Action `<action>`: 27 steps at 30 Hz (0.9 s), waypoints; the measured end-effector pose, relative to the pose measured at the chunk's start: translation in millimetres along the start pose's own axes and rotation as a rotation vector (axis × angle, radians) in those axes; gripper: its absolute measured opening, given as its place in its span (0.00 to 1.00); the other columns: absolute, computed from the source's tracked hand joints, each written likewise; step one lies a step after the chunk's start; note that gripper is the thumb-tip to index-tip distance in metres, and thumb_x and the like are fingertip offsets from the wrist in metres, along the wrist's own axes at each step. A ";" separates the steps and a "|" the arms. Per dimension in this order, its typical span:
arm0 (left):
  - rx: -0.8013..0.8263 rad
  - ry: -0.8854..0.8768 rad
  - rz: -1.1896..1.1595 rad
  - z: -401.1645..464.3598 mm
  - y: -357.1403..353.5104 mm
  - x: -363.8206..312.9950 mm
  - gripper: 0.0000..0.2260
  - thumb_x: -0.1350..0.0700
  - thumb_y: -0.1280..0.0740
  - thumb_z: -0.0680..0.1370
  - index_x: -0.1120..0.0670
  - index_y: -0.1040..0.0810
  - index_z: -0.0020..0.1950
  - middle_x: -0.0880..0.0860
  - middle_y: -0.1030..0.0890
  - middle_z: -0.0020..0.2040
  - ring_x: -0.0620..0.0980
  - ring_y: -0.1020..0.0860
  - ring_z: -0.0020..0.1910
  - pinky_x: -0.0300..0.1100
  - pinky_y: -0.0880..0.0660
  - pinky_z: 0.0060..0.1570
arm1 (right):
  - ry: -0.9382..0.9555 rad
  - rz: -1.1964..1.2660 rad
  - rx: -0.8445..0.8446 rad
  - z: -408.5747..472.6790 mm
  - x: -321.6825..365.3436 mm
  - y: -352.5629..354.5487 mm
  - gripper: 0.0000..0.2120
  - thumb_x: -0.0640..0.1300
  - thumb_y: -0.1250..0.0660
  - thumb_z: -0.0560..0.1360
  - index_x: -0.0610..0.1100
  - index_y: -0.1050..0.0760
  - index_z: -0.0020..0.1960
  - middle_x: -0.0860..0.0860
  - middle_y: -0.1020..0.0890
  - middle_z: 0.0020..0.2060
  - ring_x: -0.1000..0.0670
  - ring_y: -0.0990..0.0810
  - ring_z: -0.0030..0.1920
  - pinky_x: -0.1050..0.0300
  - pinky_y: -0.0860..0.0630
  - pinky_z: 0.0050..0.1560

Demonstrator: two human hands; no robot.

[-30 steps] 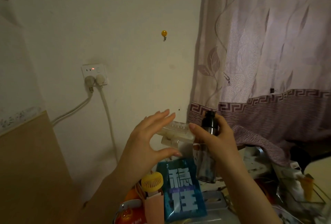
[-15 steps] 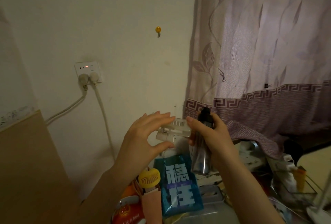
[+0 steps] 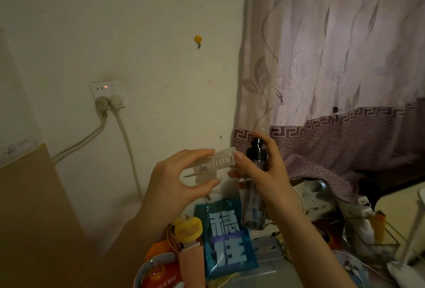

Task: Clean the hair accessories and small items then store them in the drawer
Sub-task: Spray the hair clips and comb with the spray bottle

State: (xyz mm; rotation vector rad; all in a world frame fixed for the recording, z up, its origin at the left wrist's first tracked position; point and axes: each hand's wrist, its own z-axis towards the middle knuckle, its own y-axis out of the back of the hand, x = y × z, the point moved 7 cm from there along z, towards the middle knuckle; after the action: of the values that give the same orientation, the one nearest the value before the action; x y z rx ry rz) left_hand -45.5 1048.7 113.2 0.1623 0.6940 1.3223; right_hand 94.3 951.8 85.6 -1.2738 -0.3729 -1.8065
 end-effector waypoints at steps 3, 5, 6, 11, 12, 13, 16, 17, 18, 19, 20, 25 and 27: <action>-0.005 0.045 -0.032 1.7 -0.7 0.2 0.23 0.44 0.27 0.65 0.44 0.22 0.59 0.37 0.19 0.51 0.37 0.22 0.52 0.27 0.28 0.51 | 0.025 -0.007 0.001 -3.3 -0.6 -0.6 0.31 0.47 0.29 0.67 0.54 0.35 0.68 0.42 0.21 0.55 0.45 0.15 0.42 0.61 0.23 0.34; -0.014 0.101 -0.071 2.1 -0.8 2.5 0.21 0.48 0.24 0.66 0.43 0.22 0.58 0.37 0.19 0.51 0.37 0.21 0.51 0.27 0.27 0.49 | 0.047 -0.025 -0.001 -5.2 -0.9 -0.5 0.32 0.46 0.29 0.67 0.54 0.35 0.69 0.44 0.20 0.54 0.47 0.15 0.43 0.61 0.22 0.34; -0.022 0.133 -0.104 2.1 -0.5 3.9 0.20 0.50 0.23 0.67 0.43 0.22 0.57 0.38 0.19 0.50 0.37 0.20 0.49 0.28 0.26 0.48 | 0.058 -0.036 0.001 -6.4 -1.1 -0.7 0.31 0.45 0.29 0.69 0.54 0.35 0.69 0.45 0.19 0.53 0.47 0.15 0.44 0.61 0.22 0.35; -0.054 0.269 -0.338 5.2 -0.8 8.9 0.17 0.53 0.29 0.69 0.46 0.21 0.57 0.45 0.19 0.50 0.38 0.18 0.45 0.32 0.22 0.38 | 0.131 -0.119 0.013 -10.8 -0.2 0.6 0.30 0.39 0.29 0.72 0.55 0.36 0.69 0.46 0.18 0.46 0.47 0.15 0.41 0.60 0.22 0.35; -0.056 0.280 -0.372 6.2 -0.7 10.3 0.15 0.55 0.30 0.70 0.47 0.21 0.57 0.46 0.19 0.50 0.37 0.19 0.46 0.31 0.23 0.37 | 0.159 -0.139 0.007 -11.9 1.4 2.0 0.31 0.40 0.29 0.72 0.56 0.37 0.69 0.45 0.18 0.45 0.47 0.16 0.40 0.59 0.21 0.35; -0.062 0.288 -0.394 7.2 0.0 12.0 0.14 0.55 0.31 0.71 0.47 0.22 0.57 0.46 0.19 0.51 0.37 0.19 0.47 0.31 0.23 0.38 | 0.193 -0.167 -0.001 -13.0 3.8 3.3 0.31 0.42 0.29 0.71 0.56 0.38 0.69 0.45 0.18 0.44 0.48 0.16 0.40 0.58 0.20 0.36; -0.086 0.304 -0.396 8.8 4.9 19.7 0.15 0.49 0.35 0.71 0.45 0.22 0.58 0.42 0.18 0.52 0.40 0.21 0.53 0.33 0.23 0.44 | 0.289 -0.304 -0.032 -15.6 11.6 7.1 0.27 0.51 0.31 0.69 0.60 0.38 0.64 0.47 0.18 0.41 0.51 0.17 0.36 0.61 0.20 0.37; -0.093 0.316 -0.412 8.8 5.7 23.3 0.15 0.48 0.36 0.72 0.46 0.22 0.59 0.43 0.18 0.52 0.42 0.20 0.53 0.35 0.22 0.46 | 0.314 -0.353 -0.045 -15.6 13.6 8.2 0.25 0.52 0.32 0.68 0.60 0.38 0.62 0.48 0.18 0.40 0.52 0.17 0.35 0.62 0.21 0.36; -0.100 0.333 -0.437 8.5 6.1 26.7 0.16 0.48 0.36 0.73 0.46 0.22 0.59 0.45 0.17 0.52 0.45 0.19 0.53 0.37 0.21 0.46 | 0.338 -0.395 -0.059 -15.5 15.1 9.6 0.23 0.54 0.33 0.69 0.60 0.37 0.60 0.49 0.19 0.39 0.52 0.18 0.34 0.62 0.21 0.35; -0.110 0.346 -0.459 8.6 6.5 29.3 0.16 0.49 0.37 0.73 0.47 0.22 0.60 0.47 0.17 0.52 0.47 0.18 0.52 0.39 0.20 0.45 | 0.360 -0.430 -0.073 -14.9 16.6 10.9 0.21 0.54 0.33 0.69 0.60 0.37 0.59 0.49 0.19 0.39 0.52 0.18 0.34 0.60 0.21 0.35; -0.123 0.357 -0.478 8.7 7.0 31.0 0.15 0.49 0.37 0.73 0.47 0.23 0.60 0.48 0.17 0.52 0.48 0.18 0.50 0.39 0.20 0.44 | 0.382 -0.460 -0.087 -14.3 17.7 11.8 0.20 0.55 0.34 0.69 0.60 0.36 0.59 0.50 0.19 0.40 0.51 0.19 0.34 0.58 0.20 0.35; -0.166 0.414 -0.518 8.5 6.4 36.9 0.14 0.52 0.39 0.77 0.49 0.23 0.61 0.46 0.16 0.49 0.47 0.17 0.47 0.41 0.19 0.44 | 0.469 -0.556 -0.120 -10.6 26.7 7.4 0.16 0.55 0.35 0.70 0.61 0.35 0.55 0.54 0.21 0.42 0.52 0.21 0.37 0.61 0.22 0.38; -0.172 0.425 -0.518 8.1 5.8 38.7 0.13 0.53 0.39 0.78 0.47 0.23 0.61 0.45 0.16 0.50 0.48 0.17 0.47 0.42 0.19 0.44 | 0.476 -0.559 -0.113 -8.1 28.7 4.1 0.15 0.53 0.33 0.72 0.62 0.35 0.55 0.56 0.22 0.44 0.53 0.21 0.39 0.61 0.22 0.39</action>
State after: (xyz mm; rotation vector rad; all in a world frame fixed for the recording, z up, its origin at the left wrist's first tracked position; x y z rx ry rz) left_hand -42.8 1088.3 108.0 -0.4265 0.9010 0.9110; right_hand 89.8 930.3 106.2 -0.8080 -0.3843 -2.5592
